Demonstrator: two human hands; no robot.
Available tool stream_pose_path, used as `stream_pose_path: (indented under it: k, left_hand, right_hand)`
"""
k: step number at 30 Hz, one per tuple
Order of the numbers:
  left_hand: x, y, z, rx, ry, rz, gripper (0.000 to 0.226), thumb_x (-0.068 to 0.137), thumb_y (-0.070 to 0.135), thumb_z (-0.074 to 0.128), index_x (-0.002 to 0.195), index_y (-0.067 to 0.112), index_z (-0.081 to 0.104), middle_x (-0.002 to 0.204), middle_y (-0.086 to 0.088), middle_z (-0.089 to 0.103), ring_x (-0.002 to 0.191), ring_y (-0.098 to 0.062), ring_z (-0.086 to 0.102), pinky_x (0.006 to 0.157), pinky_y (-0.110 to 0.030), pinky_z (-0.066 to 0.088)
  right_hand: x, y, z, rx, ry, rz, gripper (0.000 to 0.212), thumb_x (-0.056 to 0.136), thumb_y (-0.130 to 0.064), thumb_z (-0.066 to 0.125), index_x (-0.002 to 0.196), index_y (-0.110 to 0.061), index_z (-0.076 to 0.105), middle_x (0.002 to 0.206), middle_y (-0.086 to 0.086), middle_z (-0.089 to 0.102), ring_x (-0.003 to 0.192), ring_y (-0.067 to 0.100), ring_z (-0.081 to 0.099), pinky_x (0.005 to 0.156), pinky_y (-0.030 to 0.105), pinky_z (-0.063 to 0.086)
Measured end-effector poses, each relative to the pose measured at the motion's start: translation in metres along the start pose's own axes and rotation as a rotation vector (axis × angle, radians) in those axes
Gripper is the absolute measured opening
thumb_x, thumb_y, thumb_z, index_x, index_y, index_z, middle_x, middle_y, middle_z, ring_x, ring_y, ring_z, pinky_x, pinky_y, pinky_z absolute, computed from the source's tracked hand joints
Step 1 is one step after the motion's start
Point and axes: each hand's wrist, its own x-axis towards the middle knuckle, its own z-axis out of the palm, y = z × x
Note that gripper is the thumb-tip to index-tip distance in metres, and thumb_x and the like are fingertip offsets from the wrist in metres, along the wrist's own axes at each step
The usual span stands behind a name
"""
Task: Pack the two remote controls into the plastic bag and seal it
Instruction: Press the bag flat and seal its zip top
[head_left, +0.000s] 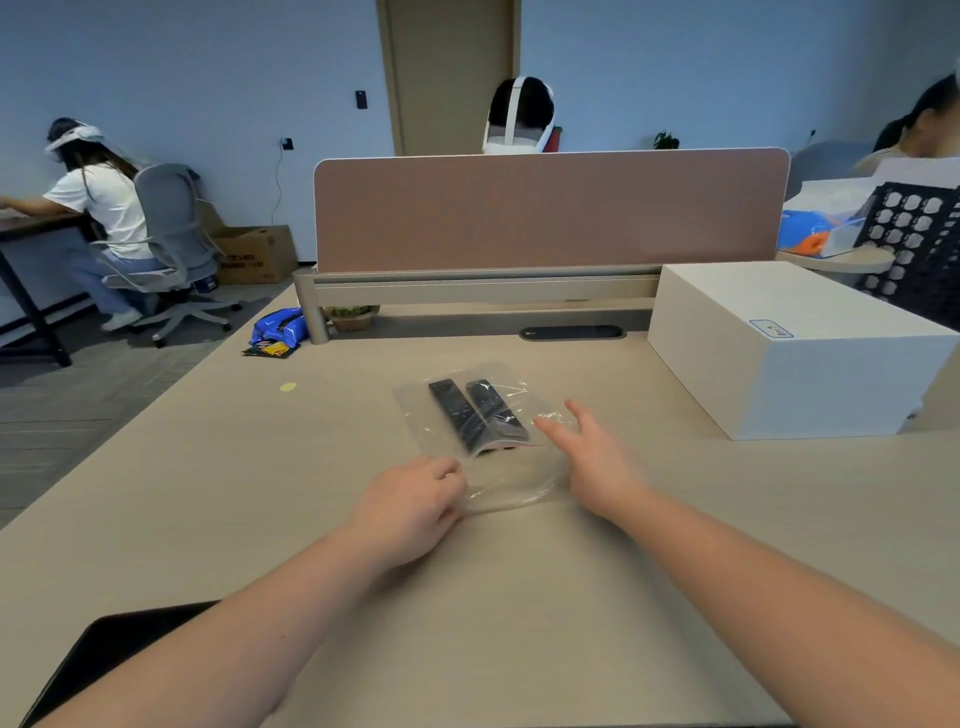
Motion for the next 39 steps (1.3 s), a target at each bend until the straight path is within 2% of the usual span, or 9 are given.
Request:
stream_pose_path:
  k: [5, 9, 12, 16, 20, 24, 27, 34, 39]
  left_hand:
    - [-0.004, -0.008, 0.0, 0.066, 0.125, -0.005, 0.009, 0.073, 0.019, 0.06, 0.069, 0.017, 0.053, 0.097, -0.001, 0.073, 0.072, -0.018, 0.069, 0.04, -0.023, 0.05]
    - [-0.007, -0.016, 0.003, 0.112, 0.165, 0.013, 0.052, 0.056, 0.013, 0.087, 0.073, 0.018, 0.039, 0.071, 0.0, 0.066, 0.057, -0.019, 0.062, 0.036, -0.023, 0.043]
    - [-0.006, -0.016, -0.001, 0.151, 0.199, 0.03, 0.057, 0.059, 0.016, 0.087, 0.072, 0.018, 0.031, 0.06, -0.002, 0.06, 0.049, -0.022, 0.057, 0.033, -0.023, 0.038]
    - [-0.003, -0.016, -0.002, 0.173, 0.213, 0.055, 0.056, 0.055, 0.012, 0.086, 0.071, 0.018, 0.032, 0.057, -0.002, 0.056, 0.047, -0.022, 0.055, 0.033, -0.022, 0.039]
    - [-0.001, -0.017, -0.008, 0.2, 0.222, 0.133, 0.013, 0.066, 0.005, 0.047, 0.072, 0.016, 0.05, 0.064, -0.002, 0.064, 0.057, -0.023, 0.06, 0.04, -0.026, 0.049]
    - [0.001, -0.018, -0.016, 0.237, 0.286, 0.234, 0.014, 0.07, 0.002, 0.053, 0.069, 0.016, 0.058, 0.067, -0.001, 0.063, 0.061, -0.021, 0.059, 0.046, -0.029, 0.05]
    - [0.0, -0.018, -0.019, 0.23, 0.382, 0.254, 0.015, 0.076, 0.003, 0.051, 0.073, 0.015, 0.059, 0.066, -0.001, 0.064, 0.059, -0.022, 0.058, 0.047, -0.028, 0.049]
    - [0.002, -0.013, -0.012, 0.038, 0.45, 0.097, 0.014, 0.085, 0.027, 0.05, 0.09, 0.016, 0.057, 0.065, 0.0, 0.068, 0.057, -0.022, 0.061, 0.045, -0.023, 0.048]
    - [0.001, -0.017, -0.005, 0.028, 0.389, 0.029, 0.033, 0.086, 0.035, 0.044, 0.067, 0.018, 0.065, 0.061, 0.003, 0.067, 0.056, -0.021, 0.062, 0.043, -0.021, 0.047]
  right_hand:
    - [0.004, 0.004, 0.002, -0.124, 0.069, -0.064, 0.021, 0.082, 0.0, 0.047, 0.097, -0.005, 0.062, 0.107, 0.011, 0.057, 0.104, 0.03, 0.057, 0.064, 0.029, 0.036]
    - [0.004, 0.007, -0.007, -0.163, 0.076, 0.018, 0.017, 0.083, 0.001, 0.048, 0.094, -0.003, 0.06, 0.096, 0.012, 0.052, 0.098, 0.031, 0.058, 0.064, 0.028, 0.033]
    - [0.001, 0.0, -0.014, -0.196, 0.067, 0.061, 0.017, 0.084, 0.004, 0.047, 0.09, -0.007, 0.058, 0.087, 0.009, 0.042, 0.098, 0.032, 0.058, 0.066, 0.03, 0.034]
    - [-0.004, -0.013, -0.015, -0.305, 0.199, -0.047, 0.025, 0.085, -0.007, 0.05, 0.107, -0.012, 0.06, 0.111, 0.008, 0.058, 0.113, 0.028, 0.046, 0.087, 0.034, 0.036]
    - [-0.004, -0.037, -0.012, -0.207, 0.219, -0.269, 0.047, 0.082, -0.031, 0.064, 0.127, -0.022, 0.054, 0.12, 0.002, 0.062, 0.125, 0.023, 0.045, 0.105, 0.042, 0.025]
    - [-0.002, -0.056, -0.004, -0.312, 0.333, -0.367, 0.039, 0.05, -0.044, 0.085, 0.085, -0.032, 0.073, 0.071, -0.012, 0.072, 0.085, 0.014, 0.069, 0.084, 0.032, 0.027]
    - [-0.001, -0.057, -0.001, -0.266, 0.395, -0.393, 0.012, 0.06, -0.038, 0.079, 0.06, -0.03, 0.071, 0.057, -0.012, 0.068, 0.073, 0.014, 0.068, 0.075, 0.029, 0.026]
    - [-0.002, -0.064, 0.002, -0.178, 0.431, -0.451, 0.01, 0.059, -0.025, 0.081, 0.063, -0.026, 0.072, 0.055, -0.011, 0.068, 0.071, 0.014, 0.067, 0.069, 0.026, 0.029]
    - [0.0, -0.067, 0.004, -0.167, 0.448, -0.452, 0.017, 0.056, -0.026, 0.088, 0.057, -0.025, 0.071, 0.053, -0.01, 0.069, 0.071, 0.01, 0.07, 0.068, 0.026, 0.027]
